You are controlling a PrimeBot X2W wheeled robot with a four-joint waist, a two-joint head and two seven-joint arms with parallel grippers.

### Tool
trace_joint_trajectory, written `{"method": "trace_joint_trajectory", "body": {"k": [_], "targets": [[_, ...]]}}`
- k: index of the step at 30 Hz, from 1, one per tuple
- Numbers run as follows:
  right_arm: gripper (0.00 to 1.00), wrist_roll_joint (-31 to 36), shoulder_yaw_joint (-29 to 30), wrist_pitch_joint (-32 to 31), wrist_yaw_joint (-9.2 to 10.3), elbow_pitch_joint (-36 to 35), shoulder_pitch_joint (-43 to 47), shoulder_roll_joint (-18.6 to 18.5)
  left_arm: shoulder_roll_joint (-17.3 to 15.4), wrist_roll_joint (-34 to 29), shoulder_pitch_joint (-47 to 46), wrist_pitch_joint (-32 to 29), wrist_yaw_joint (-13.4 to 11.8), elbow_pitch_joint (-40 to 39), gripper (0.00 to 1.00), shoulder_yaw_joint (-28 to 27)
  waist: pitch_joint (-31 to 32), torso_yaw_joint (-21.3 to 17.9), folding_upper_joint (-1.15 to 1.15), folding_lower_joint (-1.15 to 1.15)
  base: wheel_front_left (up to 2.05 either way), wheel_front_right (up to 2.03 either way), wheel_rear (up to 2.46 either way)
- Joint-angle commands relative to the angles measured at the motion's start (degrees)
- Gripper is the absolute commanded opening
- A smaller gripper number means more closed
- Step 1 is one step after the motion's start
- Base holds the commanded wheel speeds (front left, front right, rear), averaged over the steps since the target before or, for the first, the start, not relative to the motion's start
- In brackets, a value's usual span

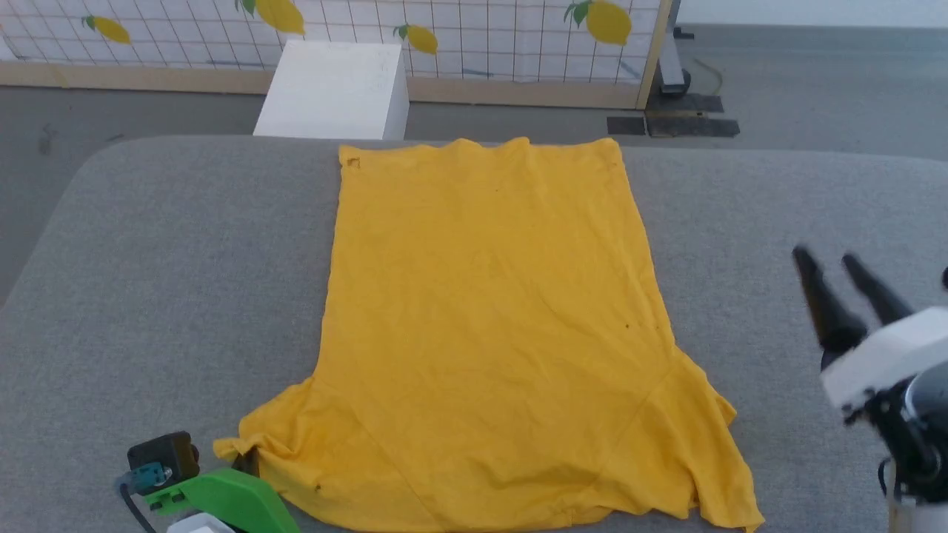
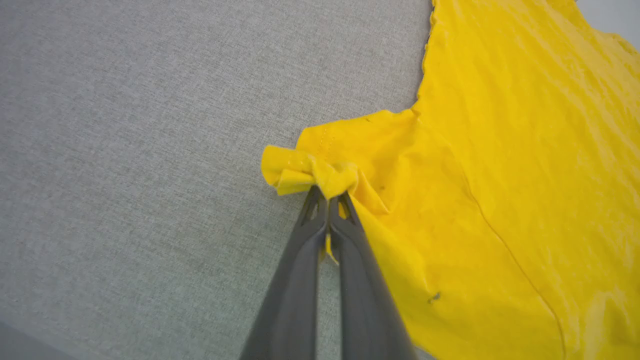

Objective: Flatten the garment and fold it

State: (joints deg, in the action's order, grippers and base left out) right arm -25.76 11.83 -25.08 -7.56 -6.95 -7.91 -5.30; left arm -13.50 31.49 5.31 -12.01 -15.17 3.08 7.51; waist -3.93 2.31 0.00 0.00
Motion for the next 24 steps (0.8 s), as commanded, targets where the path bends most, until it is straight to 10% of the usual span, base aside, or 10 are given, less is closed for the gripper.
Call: {"method": "trace_joint_trajectory", "body": {"k": [1,10,24], "targets": [[1.0,0.55,1.02,2.62,0.08,1.34,-3.28,0.68,0.53,0.8,-0.38,0.65,0.22,-0.83,0.0,-0.34,-2.15,0.15,0.0,0.0,0.0,0.0,0.0],[1.0,8.16,2.59,8.22,0.08,15.26,-28.0,0.14,3.47,2.42,-4.28,2.38,0.41,-7.29,0.0,0.06,-15.95,4.89,0.0,0.0,0.0,0.0,0.0],[1.0,22.57,-8.97,-18.88,0.08,35.21,-62.91,-11.63,7.12,2.59,-7.84,4.52,1.47,-13.31,0.0,4.22,-33.48,16.56,0.0,0.0,0.0,0.0,0.0]]}}
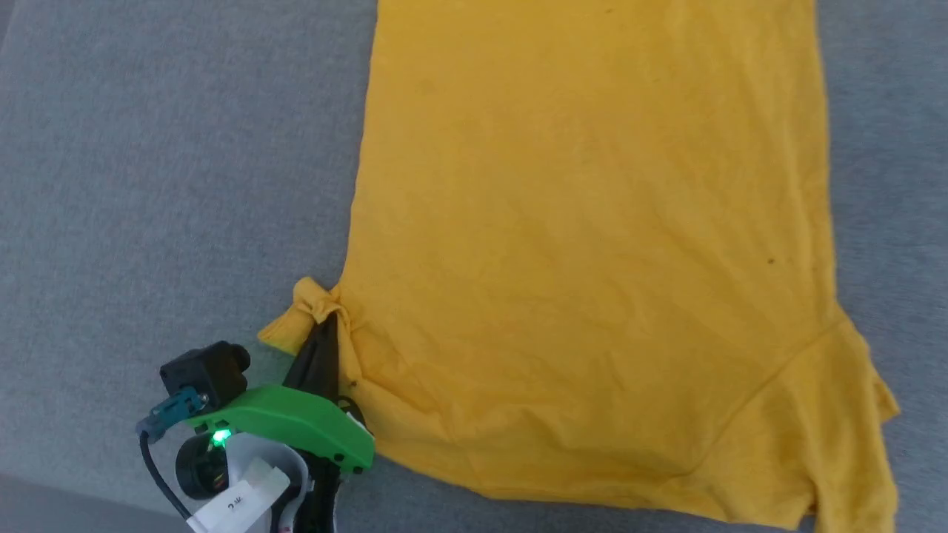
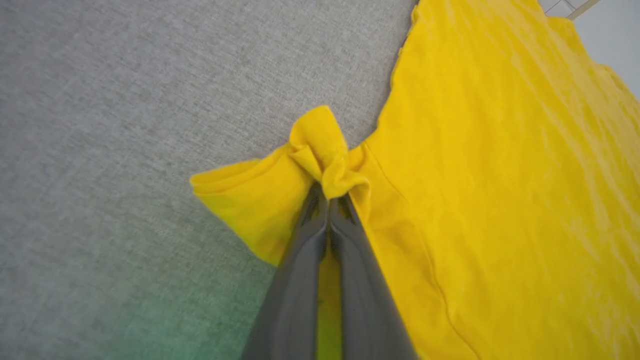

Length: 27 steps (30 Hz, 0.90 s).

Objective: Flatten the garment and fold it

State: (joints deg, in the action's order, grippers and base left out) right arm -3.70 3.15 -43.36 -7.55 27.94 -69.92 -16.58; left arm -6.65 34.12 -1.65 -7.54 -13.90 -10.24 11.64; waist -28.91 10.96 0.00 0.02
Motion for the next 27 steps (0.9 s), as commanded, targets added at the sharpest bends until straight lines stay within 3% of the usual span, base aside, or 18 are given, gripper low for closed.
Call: {"method": "trace_joint_trajectory", "body": {"k": [1,8,22,23,24,25,27], "targets": [[1.0,1.15,-0.6,-2.75,0.06,1.14,-2.16,-0.77,0.33,-0.14,-0.94,0.13,0.27,-0.28,0.0,0.34,-9.2,8.45,0.0,-0.02,0.0,0.0,0.0],[1.0,5.52,-3.8,-15.58,0.06,4.14,-6.69,-3.45,1.11,0.46,-1.29,0.83,0.84,-1.4,0.0,1.77,-13.05,10.94,0.0,-0.02,0.0,0.0,0.0],[1.0,4.24,-6.98,-25.74,0.06,2.05,-6.21,-5.93,1.6,1.93,-1.86,1.68,1.59,-0.7,0.0,2.52,-16.09,11.13,0.0,-0.02,0.0,0.0,0.0],[0.35,4.17,-6.53,-26.79,0.06,1.66,-5.84,-5.83,1.54,1.88,-1.99,1.72,1.63,-0.44,0.0,2.56,-15.92,10.95,0.0,-0.02,0.0,0.0,0.0],[0.11,4.23,-6.24,-27.17,0.06,1.24,-5.64,-5.76,1.57,2.0,-2.09,1.8,1.74,-0.34,0.0,2.6,-15.75,10.79,0.0,-0.02,0.0,0.0,0.0],[0.0,4.3,-5.94,-27.48,0.06,0.87,-5.38,-5.69,1.57,2.03,-2.17,1.86,1.77,-0.17,0.0,2.62,-15.45,10.63,0.0,-0.02,0.0,0.0,0.0],[0.0,4.51,-4.69,-27.29,0.06,-0.22,-5.04,-5.38,1.44,1.97,-2.29,1.85,1.76,0.22,0.0,2.63,-14.66,10.24,0.0,-0.02,0.0,0.0,0.0]]}}
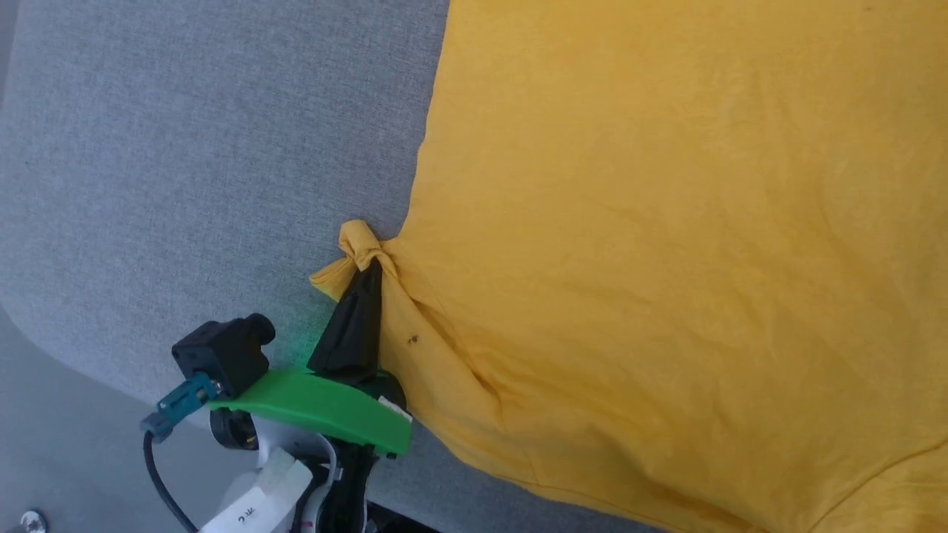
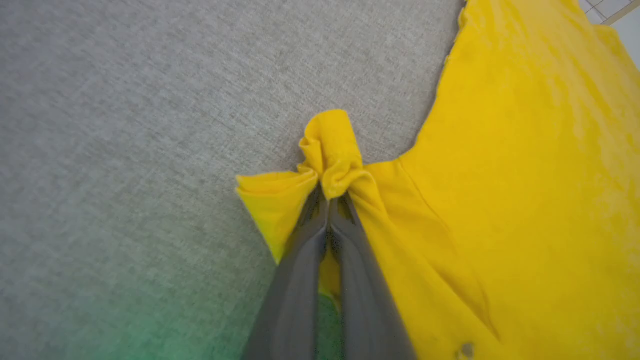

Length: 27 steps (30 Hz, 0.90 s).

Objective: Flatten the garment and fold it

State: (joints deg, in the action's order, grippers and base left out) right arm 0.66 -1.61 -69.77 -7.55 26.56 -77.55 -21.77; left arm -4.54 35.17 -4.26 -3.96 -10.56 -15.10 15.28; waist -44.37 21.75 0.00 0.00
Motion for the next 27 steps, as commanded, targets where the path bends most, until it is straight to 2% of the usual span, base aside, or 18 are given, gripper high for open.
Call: {"method": "trace_joint_trajectory", "body": {"k": [1,7,12,15,21,24,27], "targets": [[0.0,0.49,0.45,-0.5,0.06,0.63,2.79,-0.09,-0.81,0.82,0.25,-1.71,-1.62,5.26,0.0,-1.07,1.43,-0.84,0.0,0.0,0.0,0.0,0.0],[0.0,0.41,3.66,6.29,0.06,-1.23,4.28,1.44,-1.58,0.94,0.11,-1.8,-1.54,6.91,0.0,-1.49,7.25,-2.66,0.0,0.0,0.0,0.0,0.0],[0.0,-5.14,3.61,10.74,0.06,-1.96,7.49,1.27,-2.72,0.89,0.91,-1.92,-2.04,9.07,0.0,-2.45,14.72,-6.08,0.0,0.0,0.0,0.0,0.0],[0.0,-9.1,1.43,12.26,0.06,-3.9,11.22,-0.63,-3.34,0.83,1.68,-2.17,-2.44,9.87,0.0,-2.84,19.24,-8.59,0.0,0.0,0.0,0.0,0.0],[0.0,-18.54,-2.22,14.99,0.06,-12.92,25.5,-6.12,-5.15,0.2,3.23,-2.56,-2.89,11.41,0.0,-3.35,27.56,-14.08,0.0,0.0,0.0,0.0,0.0],[0.0,-21.97,-1.55,15.52,0.06,-18.36,35.1,-6.86,-5.69,0.32,4.32,-2.84,-3.14,12.02,0.0,-3.61,30.77,-16.79,0.0,0.0,0.0,0.0,0.0],[0.0,-24.24,-0.2,15.89,0.06,-23.23,44.57,-6.04,-6.09,0.3,5.31,-3.03,-3.46,12.37,0.0,-3.74,33.3,-19.11,0.0,0.0,0.0,0.0,0.0]]}}
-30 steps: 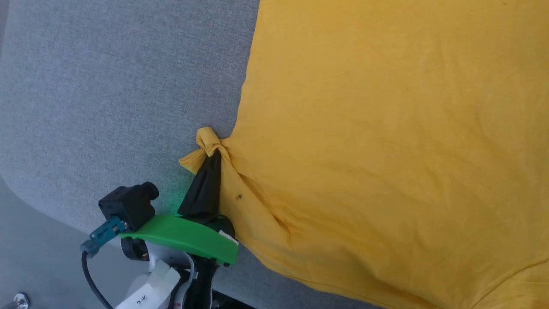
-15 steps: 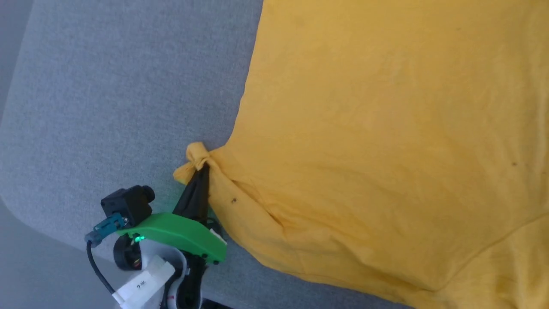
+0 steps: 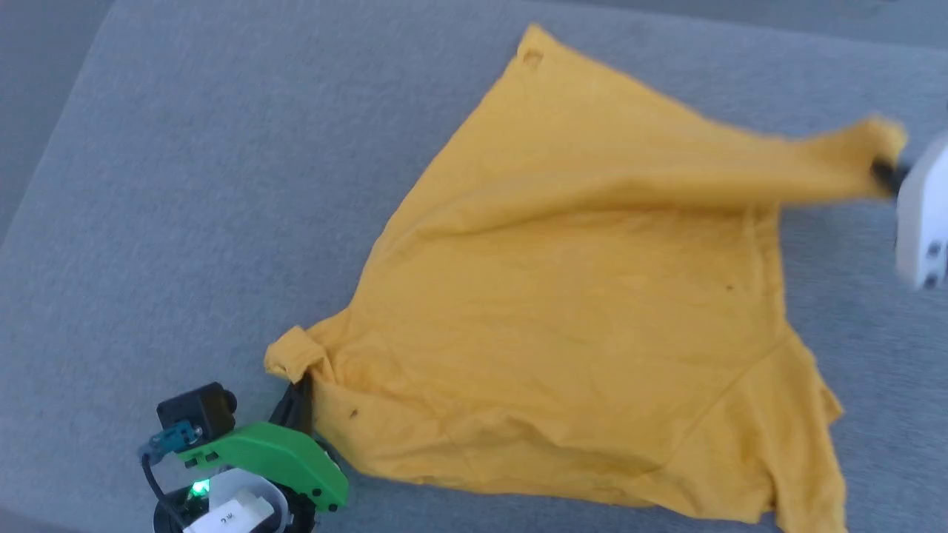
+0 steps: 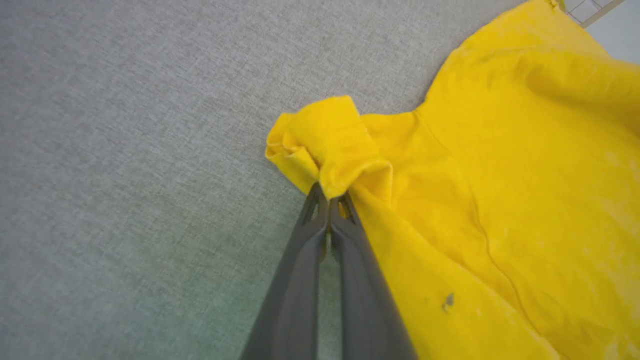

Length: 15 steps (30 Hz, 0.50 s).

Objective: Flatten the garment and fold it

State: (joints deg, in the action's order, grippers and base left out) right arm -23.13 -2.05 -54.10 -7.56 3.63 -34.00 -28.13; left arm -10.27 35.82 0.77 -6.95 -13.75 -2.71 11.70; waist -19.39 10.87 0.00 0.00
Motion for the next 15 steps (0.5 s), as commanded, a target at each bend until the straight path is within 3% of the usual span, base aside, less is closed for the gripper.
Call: {"method": "trace_joint_trajectory", "body": {"k": [1,9,15], "targets": [[0.0,-1.03,1.09,0.35,0.08,-2.11,4.76,0.98,-0.42,-0.31,0.54,-0.11,-0.31,0.02,0.0,-0.12,9.15,-8.84,0.0,0.0,0.0,0.0,0.0],[0.0,-2.18,3.32,-1.08,0.08,-12.49,30.62,7.65,-0.75,-0.3,1.6,-0.36,-0.81,0.13,0.0,0.03,11.92,-10.83,0.0,0.0,0.0,0.0,0.0],[0.0,-2.16,1.16,-1.08,0.08,-10.72,42.85,15.91,-0.23,0.02,2.09,-0.39,-1.22,1.06,0.0,0.33,12.85,-10.43,0.0,0.0,0.0,0.0,0.0]]}}
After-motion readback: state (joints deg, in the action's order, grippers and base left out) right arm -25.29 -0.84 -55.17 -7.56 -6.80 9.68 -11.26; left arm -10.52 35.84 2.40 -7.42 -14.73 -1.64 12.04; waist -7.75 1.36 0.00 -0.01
